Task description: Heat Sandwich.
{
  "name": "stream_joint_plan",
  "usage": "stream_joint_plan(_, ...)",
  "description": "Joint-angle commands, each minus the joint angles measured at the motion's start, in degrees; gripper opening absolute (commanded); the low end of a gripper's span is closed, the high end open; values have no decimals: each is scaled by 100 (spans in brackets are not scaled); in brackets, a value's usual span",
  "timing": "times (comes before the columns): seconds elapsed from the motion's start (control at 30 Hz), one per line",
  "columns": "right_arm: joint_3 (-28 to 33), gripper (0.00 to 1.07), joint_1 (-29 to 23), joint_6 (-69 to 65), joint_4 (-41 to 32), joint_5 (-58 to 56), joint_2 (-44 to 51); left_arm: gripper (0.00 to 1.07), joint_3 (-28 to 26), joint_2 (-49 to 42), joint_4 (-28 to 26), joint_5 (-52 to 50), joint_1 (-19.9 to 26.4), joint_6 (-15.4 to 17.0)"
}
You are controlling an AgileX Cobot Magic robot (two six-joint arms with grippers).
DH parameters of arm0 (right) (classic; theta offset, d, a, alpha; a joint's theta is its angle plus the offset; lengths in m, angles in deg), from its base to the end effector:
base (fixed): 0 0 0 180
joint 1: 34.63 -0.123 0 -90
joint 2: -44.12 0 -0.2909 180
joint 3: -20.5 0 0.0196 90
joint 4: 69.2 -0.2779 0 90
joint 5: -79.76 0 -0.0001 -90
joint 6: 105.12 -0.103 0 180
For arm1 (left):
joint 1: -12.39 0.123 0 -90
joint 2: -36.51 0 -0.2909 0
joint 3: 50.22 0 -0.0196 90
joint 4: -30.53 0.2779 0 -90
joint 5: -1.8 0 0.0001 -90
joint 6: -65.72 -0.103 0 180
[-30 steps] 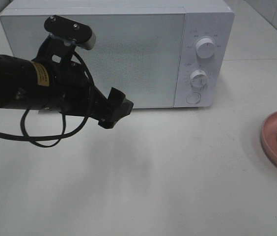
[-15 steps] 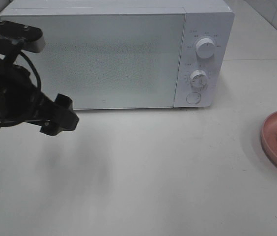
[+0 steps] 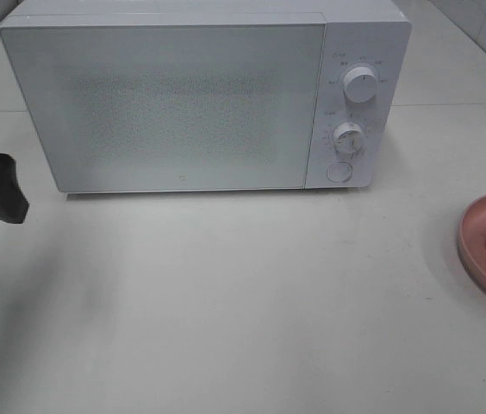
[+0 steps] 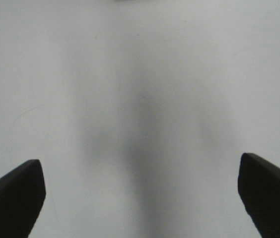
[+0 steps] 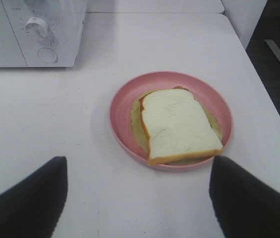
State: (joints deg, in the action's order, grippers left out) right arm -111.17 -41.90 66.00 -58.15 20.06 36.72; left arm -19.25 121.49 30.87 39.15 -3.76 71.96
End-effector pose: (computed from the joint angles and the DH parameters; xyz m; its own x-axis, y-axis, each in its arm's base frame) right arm 0.0242 -0.0141 0.2902 -0.4166 0.0033 -0.9091 0.0477 0.9987 -0.0183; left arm 0.2683 -0.0773 0.2167 -0.8822 0.1472 -0.4472 0.1859 0.9816 -0.0435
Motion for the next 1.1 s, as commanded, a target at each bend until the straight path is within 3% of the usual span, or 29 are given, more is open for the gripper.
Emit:
stream_joint_plan(0.03,6,76,40,0,23,17,149,104,246,-327,-34,223,430,-120)
stream_joint_plan(0.17,6,76,40,0,23,17,149,104,561,-670,-34,413,693,-206)
stream_joint_plan(0.47,6,76,40,0,23,17,149,104,951,-1621,-34,1043,716,-246)
stream_joint_plan(0.77,6,76,40,0,23,17,149,104,1117,-3163,-92,2126,716,-722)
stream_joint_plan(0.93,6,76,40,0,23,17,149,104,1432,-3615,-109,2126,716,-710)
stream_joint_plan(1.0,6,76,40,0,23,17,149,104,1788,-4125,-126,2126,716,-710)
stream_joint_plan(1.1,6,76,40,0,23,17,149,104,1805,-4595,-143,2172,716,-705)
